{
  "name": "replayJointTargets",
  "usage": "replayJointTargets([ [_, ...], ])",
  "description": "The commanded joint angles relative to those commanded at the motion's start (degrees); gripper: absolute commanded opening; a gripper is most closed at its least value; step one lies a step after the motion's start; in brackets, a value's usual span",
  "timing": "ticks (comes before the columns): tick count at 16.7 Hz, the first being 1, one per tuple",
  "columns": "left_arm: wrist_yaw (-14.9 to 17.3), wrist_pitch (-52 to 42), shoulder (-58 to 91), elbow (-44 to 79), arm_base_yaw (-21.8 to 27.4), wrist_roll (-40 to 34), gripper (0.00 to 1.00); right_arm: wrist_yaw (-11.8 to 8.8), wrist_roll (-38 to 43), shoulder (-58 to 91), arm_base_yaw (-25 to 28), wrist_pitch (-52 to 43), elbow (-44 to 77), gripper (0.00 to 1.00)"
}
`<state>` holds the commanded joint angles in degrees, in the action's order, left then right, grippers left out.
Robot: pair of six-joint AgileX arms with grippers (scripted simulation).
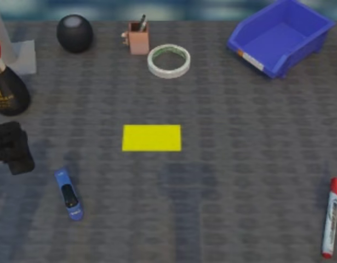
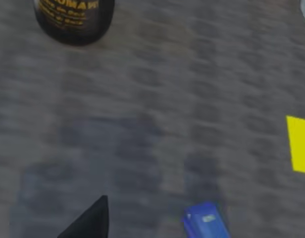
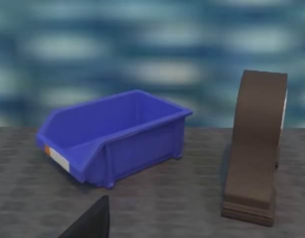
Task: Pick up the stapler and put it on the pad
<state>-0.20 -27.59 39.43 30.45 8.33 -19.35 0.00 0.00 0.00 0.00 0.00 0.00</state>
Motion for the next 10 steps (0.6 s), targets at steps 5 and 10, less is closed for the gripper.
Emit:
replayJointTargets([
  [5,-0.23,-18.47,29.55,18.88,5.34,-12.37,1.0,0.0,0.0,0.0,0.0,0.0,0.0,1.0],
  [10,-0.17,-32.04,49.3,33.93,9.45,-22.06,1.0,0.0,0.0,0.0,0.0,0.0,0.0,1.0],
])
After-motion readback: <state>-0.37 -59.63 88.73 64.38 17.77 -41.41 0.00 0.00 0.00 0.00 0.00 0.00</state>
